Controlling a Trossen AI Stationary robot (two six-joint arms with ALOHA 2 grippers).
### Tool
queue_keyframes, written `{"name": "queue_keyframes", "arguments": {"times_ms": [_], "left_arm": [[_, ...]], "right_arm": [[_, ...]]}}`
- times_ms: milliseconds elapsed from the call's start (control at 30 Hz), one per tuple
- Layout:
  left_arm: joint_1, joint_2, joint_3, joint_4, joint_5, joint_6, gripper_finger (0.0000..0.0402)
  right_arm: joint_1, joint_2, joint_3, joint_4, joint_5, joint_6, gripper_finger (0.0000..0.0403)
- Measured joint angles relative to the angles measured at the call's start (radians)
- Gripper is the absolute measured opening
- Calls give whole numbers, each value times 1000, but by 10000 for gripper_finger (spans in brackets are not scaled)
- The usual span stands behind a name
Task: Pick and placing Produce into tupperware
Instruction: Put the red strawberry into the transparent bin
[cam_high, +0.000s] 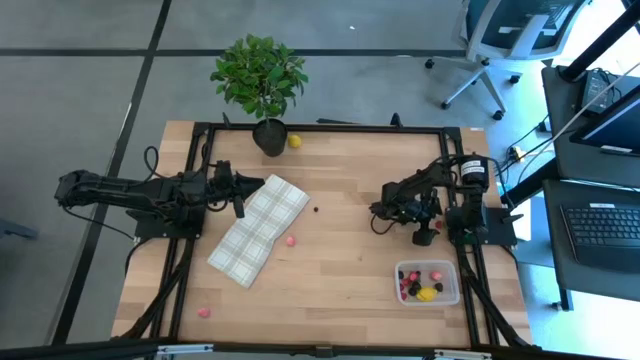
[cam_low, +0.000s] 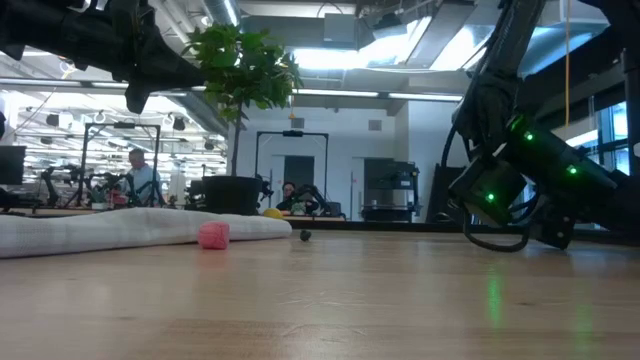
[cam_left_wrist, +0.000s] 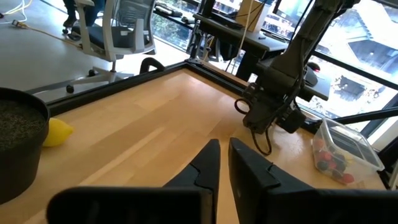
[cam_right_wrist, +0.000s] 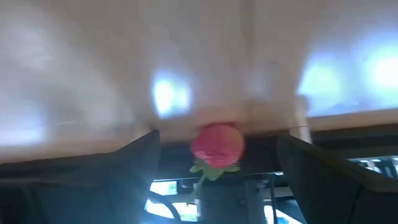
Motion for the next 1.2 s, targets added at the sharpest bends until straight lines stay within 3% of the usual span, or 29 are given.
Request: {"name": "queue_keyframes", "arguments": {"times_ms": [533, 1200], "left_arm": [[0, 0, 0, -5, 0, 0, 1], [0, 0, 0, -6, 0, 0, 43]], "right_arm": [[0, -2, -5, 18, -93, -26, 225], [0, -2, -48, 13, -93, -15, 170]]}}
